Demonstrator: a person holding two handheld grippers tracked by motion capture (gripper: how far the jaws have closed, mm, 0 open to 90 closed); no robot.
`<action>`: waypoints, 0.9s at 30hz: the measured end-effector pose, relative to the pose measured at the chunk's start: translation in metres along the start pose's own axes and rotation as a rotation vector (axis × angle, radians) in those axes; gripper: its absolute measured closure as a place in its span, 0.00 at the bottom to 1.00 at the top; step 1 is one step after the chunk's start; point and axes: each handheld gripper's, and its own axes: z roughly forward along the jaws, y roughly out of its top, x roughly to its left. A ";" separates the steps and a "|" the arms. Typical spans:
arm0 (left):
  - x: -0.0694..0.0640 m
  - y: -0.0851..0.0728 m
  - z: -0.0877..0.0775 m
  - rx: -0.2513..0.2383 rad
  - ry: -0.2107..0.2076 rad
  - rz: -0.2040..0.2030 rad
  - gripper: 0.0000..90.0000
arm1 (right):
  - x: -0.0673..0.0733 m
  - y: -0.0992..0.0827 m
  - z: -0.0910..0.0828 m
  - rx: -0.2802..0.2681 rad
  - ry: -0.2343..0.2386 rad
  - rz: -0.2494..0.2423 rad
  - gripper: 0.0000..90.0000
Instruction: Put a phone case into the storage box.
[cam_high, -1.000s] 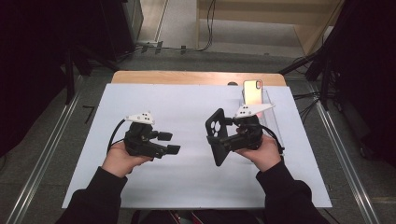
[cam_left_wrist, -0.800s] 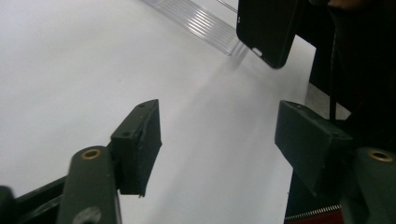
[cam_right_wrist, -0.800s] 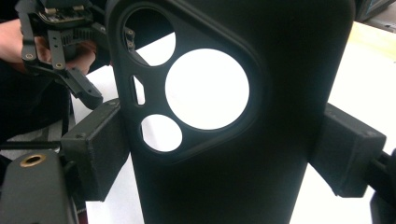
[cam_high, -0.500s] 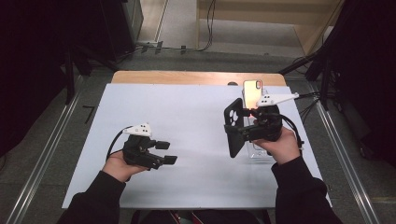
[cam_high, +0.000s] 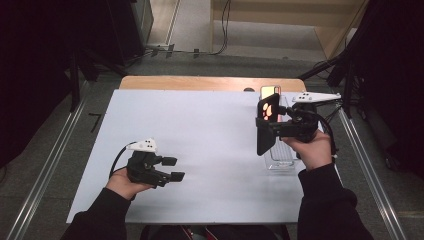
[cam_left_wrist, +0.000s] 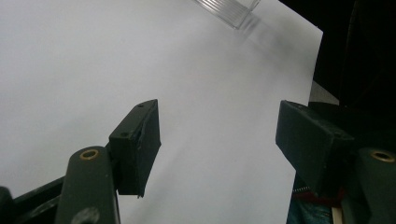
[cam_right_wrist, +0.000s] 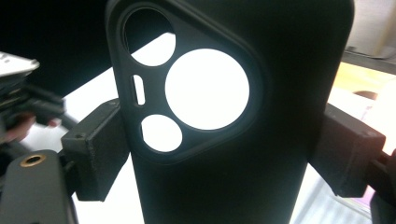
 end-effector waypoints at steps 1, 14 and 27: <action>0.000 -0.001 -0.001 -0.002 0.005 -0.002 0.35 | -0.003 0.001 -0.001 -0.006 -0.024 0.013 0.14; 0.002 -0.005 -0.003 -0.017 0.020 -0.026 0.35 | -0.043 0.004 -0.001 -0.072 -0.330 0.116 0.14; -0.001 -0.001 -0.005 -0.041 0.015 -0.005 0.35 | -0.068 -0.012 0.038 -0.090 -0.473 0.155 0.14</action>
